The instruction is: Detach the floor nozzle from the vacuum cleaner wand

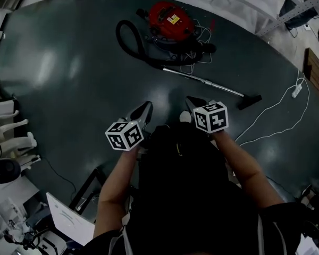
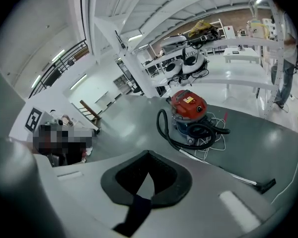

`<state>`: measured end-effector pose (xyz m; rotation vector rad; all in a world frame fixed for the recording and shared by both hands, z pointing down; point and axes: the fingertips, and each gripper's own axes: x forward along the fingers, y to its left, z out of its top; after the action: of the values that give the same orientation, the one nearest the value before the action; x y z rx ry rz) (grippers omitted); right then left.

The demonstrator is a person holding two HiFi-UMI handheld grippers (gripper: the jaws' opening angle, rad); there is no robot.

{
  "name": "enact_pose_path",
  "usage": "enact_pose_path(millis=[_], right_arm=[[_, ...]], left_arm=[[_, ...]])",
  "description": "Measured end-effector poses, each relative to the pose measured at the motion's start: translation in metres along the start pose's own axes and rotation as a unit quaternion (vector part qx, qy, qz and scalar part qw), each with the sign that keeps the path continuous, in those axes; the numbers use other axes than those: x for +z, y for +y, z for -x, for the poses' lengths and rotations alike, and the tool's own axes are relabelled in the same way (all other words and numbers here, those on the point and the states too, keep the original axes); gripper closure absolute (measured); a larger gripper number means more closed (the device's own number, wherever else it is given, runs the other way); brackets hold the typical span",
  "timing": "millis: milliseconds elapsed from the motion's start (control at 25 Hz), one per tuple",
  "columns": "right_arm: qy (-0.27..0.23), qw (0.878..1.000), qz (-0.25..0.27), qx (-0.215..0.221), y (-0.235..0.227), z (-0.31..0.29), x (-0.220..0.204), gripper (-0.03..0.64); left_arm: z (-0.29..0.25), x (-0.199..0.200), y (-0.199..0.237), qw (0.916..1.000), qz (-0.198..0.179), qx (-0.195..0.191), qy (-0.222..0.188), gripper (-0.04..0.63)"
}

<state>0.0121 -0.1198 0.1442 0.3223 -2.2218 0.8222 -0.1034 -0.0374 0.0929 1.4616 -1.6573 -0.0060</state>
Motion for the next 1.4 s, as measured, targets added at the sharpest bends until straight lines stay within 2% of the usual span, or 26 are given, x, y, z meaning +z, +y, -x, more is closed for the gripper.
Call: enact_pose_path(millis=[280, 480, 600, 800, 920, 1040, 1240, 1400], right_arm=[[0.015, 1.0, -0.001, -0.002, -0.015, -0.028, 0.003, 0.62], [0.024, 0.999, -0.019, -0.017, -0.022, -0.062, -0.003, 0.62], [0.023, 0.999, -0.027, -0.016, -0.021, -0.09, -0.008, 0.62], [0.027, 0.999, -0.034, -0.029, -0.022, -0.138, -0.022, 0.62], [0.008, 0.997, -0.058, -0.043, -0.027, -0.17, -0.021, 0.62], [0.0, 0.996, -0.079, -0.045, -0.03, -0.203, -0.028, 0.62], [0.009, 0.998, -0.042, -0.047, -0.053, -0.254, -0.043, 0.62], [-0.01, 1.0, -0.004, -0.019, -0.07, -0.298, -0.047, 0.62]], left_arm=[[-0.031, -0.002, 0.027, 0.9997, -0.011, 0.015, 0.019, 0.586], [-0.057, -0.014, 0.06, 0.9979, -0.017, 0.002, 0.063, 0.588], [-0.074, -0.018, 0.083, 0.9942, -0.051, -0.012, 0.094, 0.586], [-0.095, -0.035, 0.114, 0.9861, -0.109, -0.032, 0.121, 0.586], [-0.114, -0.047, 0.141, 0.9833, -0.119, -0.041, 0.132, 0.586], [-0.133, -0.058, 0.171, 0.9849, -0.108, -0.035, 0.13, 0.586], [-0.175, -0.07, 0.206, 0.9859, -0.107, -0.038, 0.123, 0.586], [-0.209, -0.089, 0.24, 0.9844, -0.128, -0.032, 0.116, 0.586]])
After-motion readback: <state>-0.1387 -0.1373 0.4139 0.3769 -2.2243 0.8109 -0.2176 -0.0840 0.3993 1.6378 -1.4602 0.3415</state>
